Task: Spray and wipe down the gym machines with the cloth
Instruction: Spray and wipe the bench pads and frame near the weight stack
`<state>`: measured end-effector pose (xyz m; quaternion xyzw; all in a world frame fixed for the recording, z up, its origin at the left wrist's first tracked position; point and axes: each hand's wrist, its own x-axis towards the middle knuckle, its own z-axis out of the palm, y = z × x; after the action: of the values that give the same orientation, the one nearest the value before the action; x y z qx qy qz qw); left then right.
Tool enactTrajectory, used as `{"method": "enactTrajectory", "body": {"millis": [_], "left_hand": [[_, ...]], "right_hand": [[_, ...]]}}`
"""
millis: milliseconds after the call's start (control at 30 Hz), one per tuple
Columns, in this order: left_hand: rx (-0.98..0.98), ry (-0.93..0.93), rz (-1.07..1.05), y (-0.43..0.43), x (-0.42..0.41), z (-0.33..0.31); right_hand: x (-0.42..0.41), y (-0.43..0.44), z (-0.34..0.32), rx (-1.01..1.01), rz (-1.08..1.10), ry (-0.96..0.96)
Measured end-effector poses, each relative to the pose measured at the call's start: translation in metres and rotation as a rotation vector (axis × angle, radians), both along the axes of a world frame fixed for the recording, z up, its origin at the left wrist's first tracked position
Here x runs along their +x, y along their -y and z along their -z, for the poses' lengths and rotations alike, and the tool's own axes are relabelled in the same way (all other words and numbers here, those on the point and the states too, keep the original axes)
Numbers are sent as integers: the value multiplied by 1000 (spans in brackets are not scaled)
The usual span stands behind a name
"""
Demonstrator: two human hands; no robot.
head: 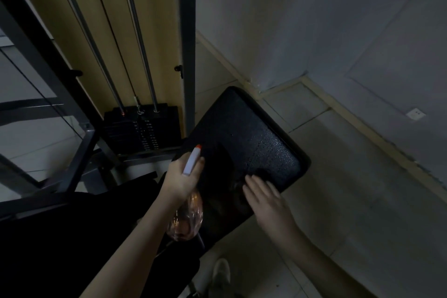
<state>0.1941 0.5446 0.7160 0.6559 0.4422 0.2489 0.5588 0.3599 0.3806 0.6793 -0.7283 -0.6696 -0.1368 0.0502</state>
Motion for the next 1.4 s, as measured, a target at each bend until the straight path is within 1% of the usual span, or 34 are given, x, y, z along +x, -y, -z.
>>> {"method": "enactTrajectory", "body": {"millis": [100, 167, 233, 267, 333, 433, 500, 600, 667, 767, 833, 900, 967, 1033, 1100, 1200, 1267, 1333, 1400], "left_hand": [[-8, -21, -10, -2, -5, 3], [-21, -24, -4, -2, -9, 5], [-4, -28, -6, -3, -13, 7], [14, -27, -8, -4, -16, 8], [30, -25, -9, -5, -19, 9], [26, -16, -16, -9, -23, 11], [2, -9, -36, -11, -25, 11], [-7, 4, -37, -15, -27, 10], [7, 15, -36, -17, -27, 8], [20, 20, -59, -20, -27, 9], [20, 22, -55, -21, -28, 10], [20, 0, -62, -22, -30, 12], [26, -29, -77, -24, -31, 16], [13, -27, -95, -25, -32, 19], [19, -16, -107, -26, -32, 21], [21, 5, -79, -28, -32, 23], [14, 26, -65, -31, -33, 23], [16, 28, -65, -33, -35, 23], [28, 32, -82, -34, -35, 23]], "right_hand": [[18, -22, -33, 148, 175, 25], [23, -44, -49, 173, 312, 45], [16, -67, -47, 152, 380, 36], [9, -76, -39, 112, 364, 43], [-12, -85, -13, -33, 275, 63], [-41, -74, 25, -259, 120, 69], [-49, -61, 38, -284, 24, 38], [-37, -54, 31, -194, 14, -8], [-19, -56, 11, -60, 57, 7], [9, -78, -26, 124, 169, 61], [16, -104, -43, 161, 269, 74], [13, -134, -49, 94, 355, 83], [1, -156, -48, -38, 348, 92], [-13, -163, -33, -198, 229, 141], [-25, -156, -12, -335, 81, 125], [-30, -133, 12, -428, -66, 73], [-25, -118, 13, -382, -100, 48], [-11, -113, 5, -217, -79, -11], [5, -119, -14, -55, -10, -32]]}}
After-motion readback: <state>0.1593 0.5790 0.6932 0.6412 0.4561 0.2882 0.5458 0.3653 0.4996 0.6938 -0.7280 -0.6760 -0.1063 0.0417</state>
